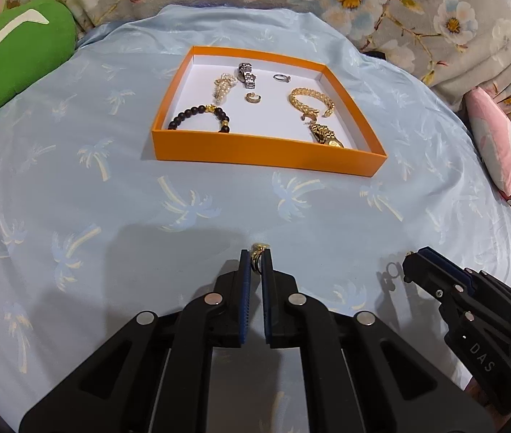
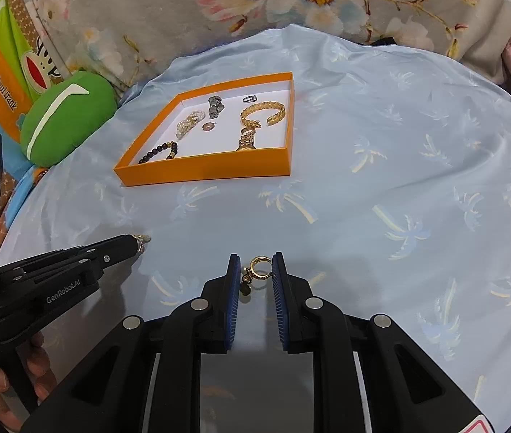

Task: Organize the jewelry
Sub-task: 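Carry both earrings with both tools into the orange box, then open both tools to release the earrings in the box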

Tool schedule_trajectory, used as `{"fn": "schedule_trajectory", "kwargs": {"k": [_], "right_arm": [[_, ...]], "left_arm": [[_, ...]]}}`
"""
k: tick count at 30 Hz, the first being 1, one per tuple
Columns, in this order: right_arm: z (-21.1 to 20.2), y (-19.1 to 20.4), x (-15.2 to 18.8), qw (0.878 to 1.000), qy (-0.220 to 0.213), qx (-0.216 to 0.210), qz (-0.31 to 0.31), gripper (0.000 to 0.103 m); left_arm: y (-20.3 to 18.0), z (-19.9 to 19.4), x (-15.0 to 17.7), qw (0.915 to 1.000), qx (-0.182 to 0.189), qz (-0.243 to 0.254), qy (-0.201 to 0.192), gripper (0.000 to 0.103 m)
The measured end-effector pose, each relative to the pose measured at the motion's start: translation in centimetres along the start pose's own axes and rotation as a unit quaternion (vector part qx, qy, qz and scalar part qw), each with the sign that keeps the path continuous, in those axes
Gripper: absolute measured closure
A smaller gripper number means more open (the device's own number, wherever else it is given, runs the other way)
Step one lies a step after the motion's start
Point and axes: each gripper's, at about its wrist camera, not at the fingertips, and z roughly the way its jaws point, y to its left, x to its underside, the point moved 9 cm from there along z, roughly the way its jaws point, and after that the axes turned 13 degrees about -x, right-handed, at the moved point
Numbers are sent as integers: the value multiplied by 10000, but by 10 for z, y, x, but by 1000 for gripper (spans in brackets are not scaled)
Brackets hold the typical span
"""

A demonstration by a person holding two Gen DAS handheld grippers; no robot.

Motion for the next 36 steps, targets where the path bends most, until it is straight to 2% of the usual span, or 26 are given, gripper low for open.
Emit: {"fn": "schedule_trajectory", "kwargs": {"k": [11, 15, 21, 27, 36], "right_arm": [[-10, 14, -17, 9997, -178, -77, -156, 86], [-11, 20, -37, 9991, -319, -118, -266, 86], [1, 27, -79, 9976, -487, -161, -473, 86], [33, 25, -117, 9972, -493, -152, -536, 86], [85, 22, -147, 9977, -398, -229, -493, 86]], "left_arm": [[4, -25, -15, 9996, 77, -87, -275, 98], [5, -34, -31, 9990, 112, -93, -426, 98], [2, -40, -74, 9967, 105, -76, -807, 98], [-4, -18, -117, 9951, 20, -54, -988, 98], [-6, 32, -141, 9968, 27, -100, -789, 98]]}}
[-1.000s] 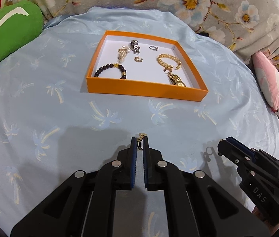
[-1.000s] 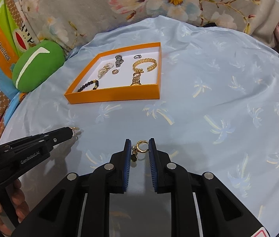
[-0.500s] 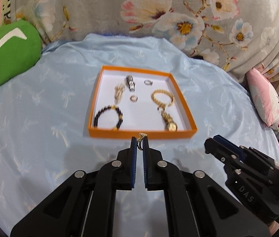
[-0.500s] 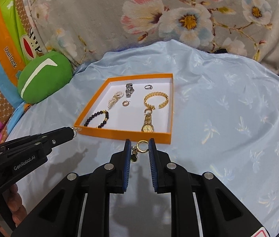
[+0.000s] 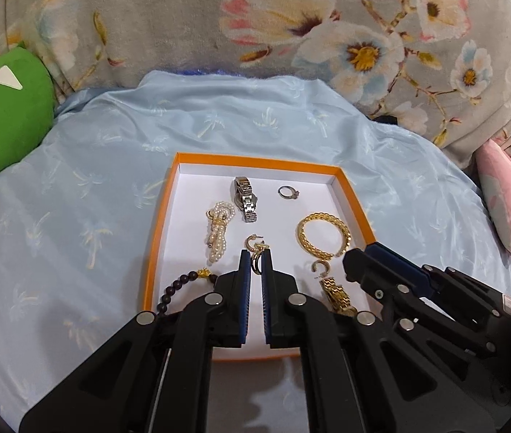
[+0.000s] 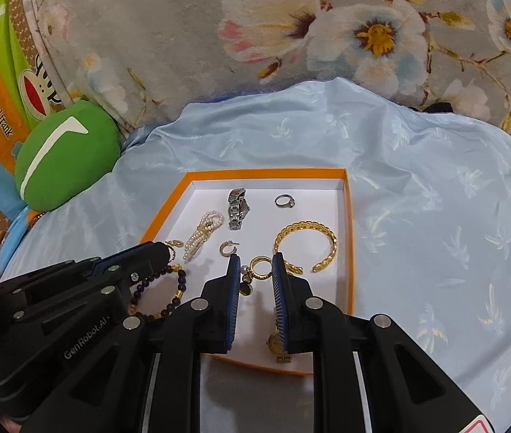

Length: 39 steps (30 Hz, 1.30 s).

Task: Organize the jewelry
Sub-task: 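Open both tools to release the earrings in the box, then withdraw both open tools from the box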

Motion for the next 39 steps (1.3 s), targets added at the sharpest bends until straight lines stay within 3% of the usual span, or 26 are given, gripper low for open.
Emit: {"fn": "schedule_trajectory", "kwargs": {"k": [8, 21, 30, 39], "right_arm": [[17, -12, 2, 9999, 60, 8, 111, 85], [17, -10, 4, 9999, 44, -22, 102, 85], [-30, -16, 23, 9994, -107, 211, 261, 83], [-73, -3, 59, 9986, -144, 412, 295, 67]], "left_arm": [[-1, 23, 2, 9999, 49, -5, 112, 98], [8, 18, 3, 9998, 80, -173, 90, 98], [24, -19, 7, 9996, -182, -155, -175, 97], [23, -56, 39, 9982, -546, 25, -260, 97]]}}
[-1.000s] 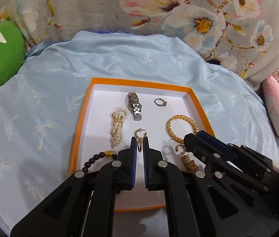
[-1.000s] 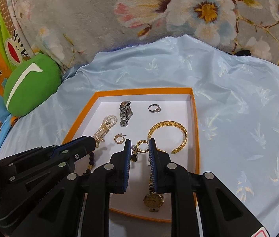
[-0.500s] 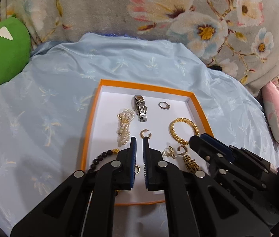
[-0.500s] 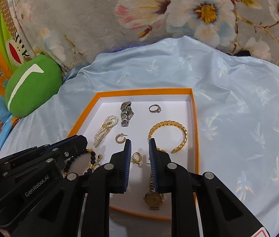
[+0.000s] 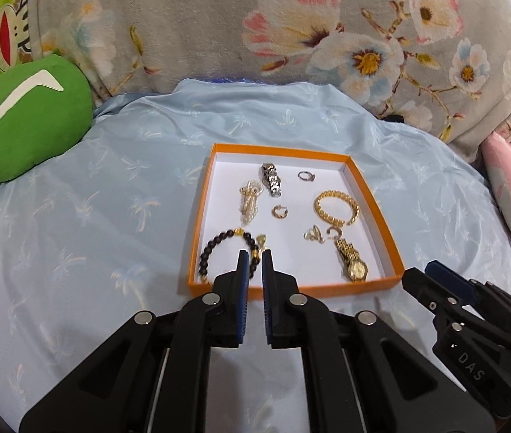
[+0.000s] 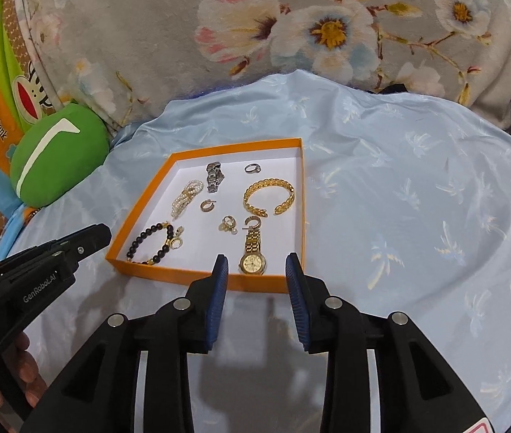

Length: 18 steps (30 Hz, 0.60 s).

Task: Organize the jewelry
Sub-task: 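Withdraw both open tools from the box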

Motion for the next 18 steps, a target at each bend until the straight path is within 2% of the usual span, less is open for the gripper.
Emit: {"fn": "schedule_trajectory", "kwargs": {"k": [3, 6, 11, 18], "right_arm": [[-9, 2, 9, 9999, -38, 125, -64, 59], [-15, 6, 19, 9997, -79, 211, -123, 50], [-20, 7, 33, 9995, -189, 239, -90, 34], [-16, 4, 56, 9988, -158, 448, -151, 27]], "left_arm": [[2, -8, 11, 9999, -156, 21, 0, 94], [5, -13, 21, 9995, -319, -2, -4, 80], [6, -17, 35, 9979, -636, 79, -87, 71], [5, -12, 58, 9953, -953, 169, -76, 54]]}}
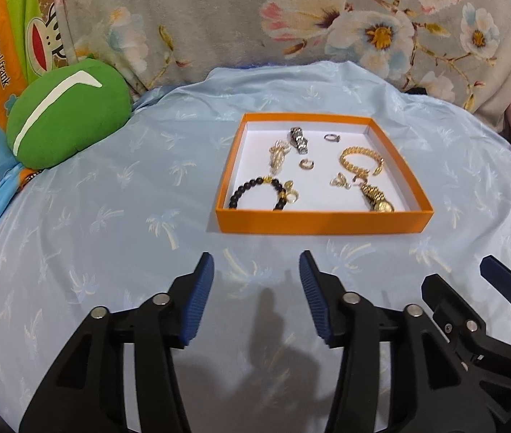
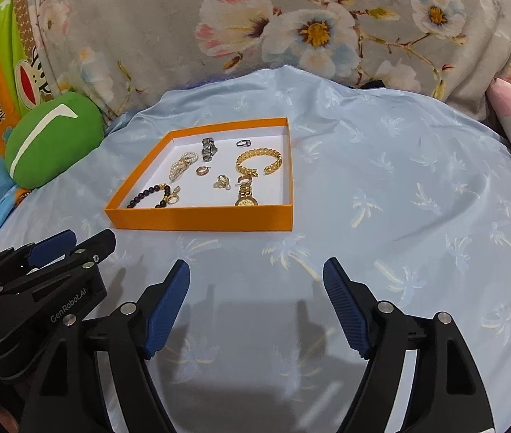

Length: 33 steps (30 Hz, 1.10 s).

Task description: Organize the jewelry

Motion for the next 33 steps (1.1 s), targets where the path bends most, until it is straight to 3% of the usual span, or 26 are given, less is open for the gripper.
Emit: {"fn": "schedule_trajectory", "kwargs": {"k": [5, 8, 10, 11, 17, 33], "right_arm": [[0, -5, 6, 9998, 55, 159, 47, 24], [-1, -6, 9, 9996, 83, 264, 45, 20], [0, -7, 11, 9996, 126, 258, 72, 17], [0, -6, 11, 9996, 132, 229, 61, 17], [0, -6, 12, 9993, 170, 338, 3, 17], [-5, -5, 11, 9992, 64, 398, -50, 17]], "left_arm": [[1, 6, 16, 9999, -145, 19, 43, 49], [7, 9, 21, 9994, -302, -71, 119, 34], [14, 10, 22, 9989, -396, -207, 151, 17], [17, 10, 22, 9986, -430, -272, 154, 16], [21, 9, 21, 9974, -654, -264, 113, 15], [22, 5, 18, 9966, -778, -277, -29, 15]]}}
